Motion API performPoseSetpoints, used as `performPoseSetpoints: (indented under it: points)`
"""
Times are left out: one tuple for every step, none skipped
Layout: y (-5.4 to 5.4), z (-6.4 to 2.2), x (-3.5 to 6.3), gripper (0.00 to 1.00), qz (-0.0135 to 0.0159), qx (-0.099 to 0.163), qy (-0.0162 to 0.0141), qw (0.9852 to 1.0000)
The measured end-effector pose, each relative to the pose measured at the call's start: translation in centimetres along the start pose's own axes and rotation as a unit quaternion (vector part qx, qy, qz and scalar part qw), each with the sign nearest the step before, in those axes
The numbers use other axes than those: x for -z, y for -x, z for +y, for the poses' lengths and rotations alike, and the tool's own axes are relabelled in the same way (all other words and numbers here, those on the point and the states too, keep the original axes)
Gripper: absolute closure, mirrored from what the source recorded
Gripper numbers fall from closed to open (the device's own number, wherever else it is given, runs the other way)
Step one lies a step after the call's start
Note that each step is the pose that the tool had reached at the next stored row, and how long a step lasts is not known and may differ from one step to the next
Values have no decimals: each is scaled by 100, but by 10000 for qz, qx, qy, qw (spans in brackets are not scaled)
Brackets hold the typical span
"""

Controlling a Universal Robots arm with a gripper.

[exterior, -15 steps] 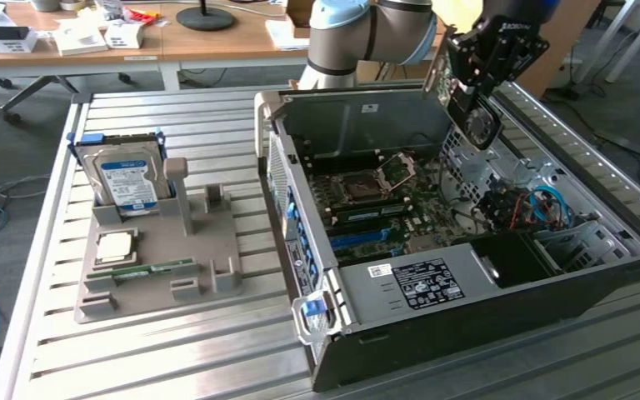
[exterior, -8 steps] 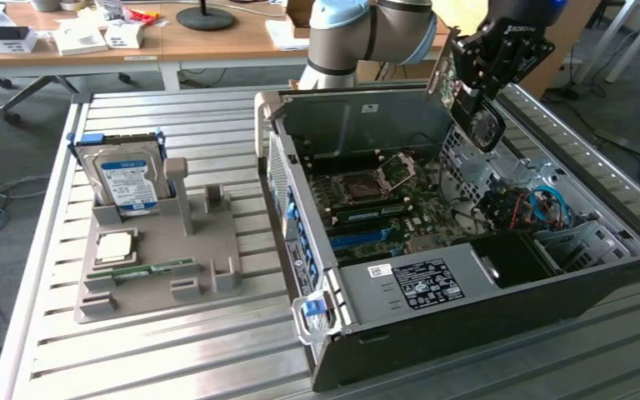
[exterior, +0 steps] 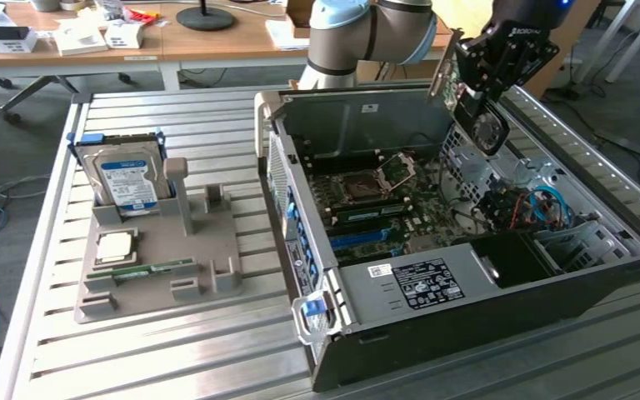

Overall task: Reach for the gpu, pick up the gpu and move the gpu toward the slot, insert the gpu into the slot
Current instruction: 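Pick up the gpu and move the gpu toward the slot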

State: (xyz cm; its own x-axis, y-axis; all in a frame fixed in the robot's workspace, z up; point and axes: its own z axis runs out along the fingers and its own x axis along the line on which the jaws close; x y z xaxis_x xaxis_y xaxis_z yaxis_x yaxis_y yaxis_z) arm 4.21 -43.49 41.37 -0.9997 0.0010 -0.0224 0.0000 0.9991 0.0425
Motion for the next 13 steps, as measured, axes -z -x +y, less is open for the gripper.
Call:
performPoseSetpoints:
  points:
    - [0,0,0,74,0,0,0,10000]
    - [1,0,0,74,0,0,0,10000]
    - [0,-1,0,74,0,1,0,10000]
    - [1,-1,-4,74,0,1,-1,10000]
    - [0,-1,-11,74,0,0,0,10000]
    - [0,-2,-22,74,0,1,0,10000]
    - [0,-2,-33,74,0,1,1,10000]
    - [0,-3,-43,74,0,1,0,10000]
    - [-1,-3,-52,74,0,1,0,10000]
    - [-1,-4,-61,74,0,0,0,10000]
    - [-1,-4,-71,74,0,1,0,10000]
    - [-1,-5,-79,74,0,1,0,10000]
    - [-1,-5,-83,74,0,1,0,10000]
